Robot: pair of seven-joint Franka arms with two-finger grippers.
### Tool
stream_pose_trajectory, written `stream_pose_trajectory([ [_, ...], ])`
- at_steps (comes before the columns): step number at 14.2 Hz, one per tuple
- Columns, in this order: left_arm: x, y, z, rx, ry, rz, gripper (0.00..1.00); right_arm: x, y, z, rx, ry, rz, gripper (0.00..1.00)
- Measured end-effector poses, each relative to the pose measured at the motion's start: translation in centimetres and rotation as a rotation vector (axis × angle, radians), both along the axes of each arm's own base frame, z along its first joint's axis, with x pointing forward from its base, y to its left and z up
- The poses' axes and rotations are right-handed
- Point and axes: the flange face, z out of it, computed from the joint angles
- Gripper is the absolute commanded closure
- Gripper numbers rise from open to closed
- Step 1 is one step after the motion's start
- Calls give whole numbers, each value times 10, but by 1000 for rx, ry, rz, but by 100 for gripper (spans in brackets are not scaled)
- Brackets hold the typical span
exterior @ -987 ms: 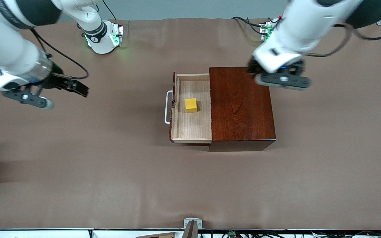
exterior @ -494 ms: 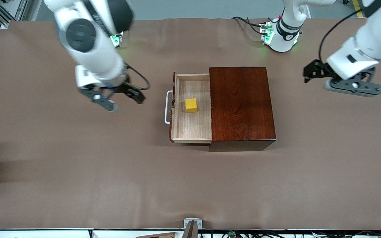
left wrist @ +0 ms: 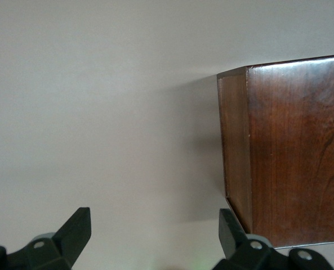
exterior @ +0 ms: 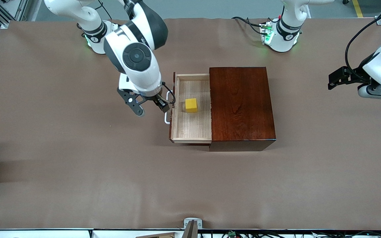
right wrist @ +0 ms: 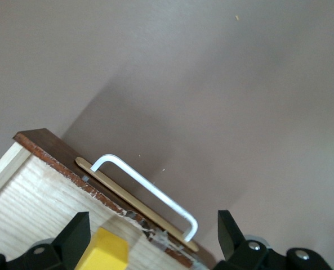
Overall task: Open drawer, take yellow block, close drawer
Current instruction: 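Reach the right gripper into the open drawer toward the yellow block, then lower the right gripper and grasp the yellow block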
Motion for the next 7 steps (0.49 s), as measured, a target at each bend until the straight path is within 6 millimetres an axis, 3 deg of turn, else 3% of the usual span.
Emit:
stream_pose_trajectory([
  [4,1,-6,1,-1,-16,-4,0,10,24,-11,88,-16,-229,0],
  [7,2,-3,1,-1,-17,0,0,10,42,-31,97,-29,-350,0],
])
